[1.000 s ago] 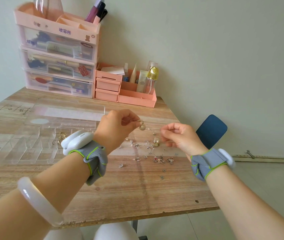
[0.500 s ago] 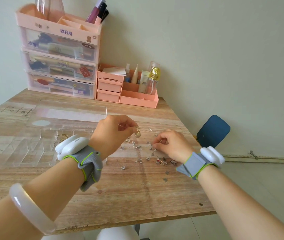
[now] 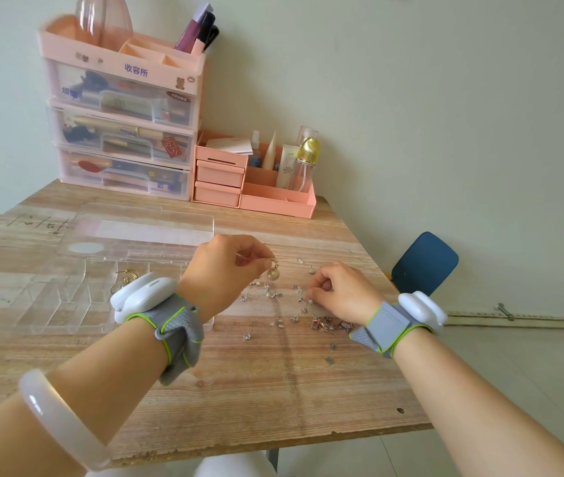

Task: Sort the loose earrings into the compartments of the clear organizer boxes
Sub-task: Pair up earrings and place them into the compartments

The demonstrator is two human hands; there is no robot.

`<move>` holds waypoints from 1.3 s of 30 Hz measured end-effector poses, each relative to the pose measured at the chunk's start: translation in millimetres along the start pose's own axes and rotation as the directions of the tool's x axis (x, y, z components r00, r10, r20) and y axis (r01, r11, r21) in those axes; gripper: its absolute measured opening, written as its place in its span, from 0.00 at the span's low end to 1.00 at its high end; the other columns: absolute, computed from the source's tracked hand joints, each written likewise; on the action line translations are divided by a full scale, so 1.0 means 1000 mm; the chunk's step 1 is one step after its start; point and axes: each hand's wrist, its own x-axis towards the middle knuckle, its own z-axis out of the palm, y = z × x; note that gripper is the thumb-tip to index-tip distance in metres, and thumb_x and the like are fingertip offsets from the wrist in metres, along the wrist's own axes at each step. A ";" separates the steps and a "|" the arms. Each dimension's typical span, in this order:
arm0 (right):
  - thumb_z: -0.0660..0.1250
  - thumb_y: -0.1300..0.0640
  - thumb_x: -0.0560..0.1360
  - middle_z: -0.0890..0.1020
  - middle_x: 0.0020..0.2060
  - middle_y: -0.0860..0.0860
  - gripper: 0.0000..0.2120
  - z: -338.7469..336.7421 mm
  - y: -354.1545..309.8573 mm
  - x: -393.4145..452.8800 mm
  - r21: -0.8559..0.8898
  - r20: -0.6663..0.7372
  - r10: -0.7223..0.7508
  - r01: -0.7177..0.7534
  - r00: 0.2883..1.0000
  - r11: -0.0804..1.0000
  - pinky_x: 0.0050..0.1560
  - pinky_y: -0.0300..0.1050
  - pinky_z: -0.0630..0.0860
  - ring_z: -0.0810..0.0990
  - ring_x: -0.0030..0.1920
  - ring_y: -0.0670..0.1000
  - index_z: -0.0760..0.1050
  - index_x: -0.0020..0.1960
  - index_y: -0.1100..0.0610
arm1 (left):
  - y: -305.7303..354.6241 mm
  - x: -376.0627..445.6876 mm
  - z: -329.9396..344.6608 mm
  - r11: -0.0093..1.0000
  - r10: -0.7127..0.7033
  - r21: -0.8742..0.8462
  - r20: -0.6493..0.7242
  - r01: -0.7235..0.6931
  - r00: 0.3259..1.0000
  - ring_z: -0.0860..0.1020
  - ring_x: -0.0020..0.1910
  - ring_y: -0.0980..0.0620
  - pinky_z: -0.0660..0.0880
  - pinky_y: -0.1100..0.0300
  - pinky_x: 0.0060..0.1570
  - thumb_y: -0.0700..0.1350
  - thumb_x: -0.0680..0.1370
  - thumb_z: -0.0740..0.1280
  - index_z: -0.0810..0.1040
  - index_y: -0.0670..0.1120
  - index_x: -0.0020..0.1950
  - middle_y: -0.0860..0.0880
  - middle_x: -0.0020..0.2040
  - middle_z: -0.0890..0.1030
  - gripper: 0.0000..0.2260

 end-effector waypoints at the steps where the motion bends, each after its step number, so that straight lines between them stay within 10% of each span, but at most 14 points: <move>1: 0.66 0.55 0.75 0.73 0.32 0.43 0.06 0.000 0.000 0.000 0.016 -0.007 0.011 -0.011 1.000 1.000 0.38 0.41 0.66 0.73 0.39 0.47 0.79 0.45 0.57 | 0.000 0.000 0.000 1.000 0.001 0.001 0.001 -0.001 1.000 0.74 0.34 0.58 0.67 0.75 0.29 0.45 0.73 0.69 0.81 0.52 0.41 0.50 0.40 0.81 0.03; 14: 0.66 0.58 0.74 0.76 0.31 0.48 0.07 -0.004 -0.003 0.002 0.311 -0.008 0.068 -0.062 0.998 0.949 0.34 0.38 0.65 0.69 0.30 0.44 0.75 0.37 0.51 | -0.002 -0.002 0.003 1.000 0.016 0.022 0.041 -0.017 0.999 0.77 0.37 0.58 0.69 0.75 0.33 0.44 0.73 0.69 0.80 0.53 0.40 0.54 0.39 0.81 0.04; 25: 0.64 0.64 0.75 0.81 0.39 0.54 0.02 -0.017 -0.034 -0.001 0.884 0.130 0.083 -0.153 0.988 0.441 0.39 0.39 0.74 0.80 0.36 0.50 0.76 0.45 0.62 | -0.002 -0.001 -0.008 1.000 0.009 -0.027 0.056 -0.008 0.998 0.79 0.43 0.53 0.76 0.56 0.50 0.43 0.74 0.68 0.79 0.53 0.41 0.50 0.43 0.82 0.05; 39: 0.65 0.66 0.74 0.83 0.37 0.56 0.02 -0.010 -0.091 0.004 0.933 0.229 -0.072 -0.197 0.971 0.302 0.37 0.38 0.79 0.81 0.34 0.50 0.75 0.44 0.64 | -0.019 -0.006 -0.054 0.972 -0.024 -0.235 -0.018 0.019 1.000 0.81 0.36 0.55 0.78 0.65 0.39 0.36 0.73 0.69 0.79 0.46 0.42 0.47 0.37 0.82 0.05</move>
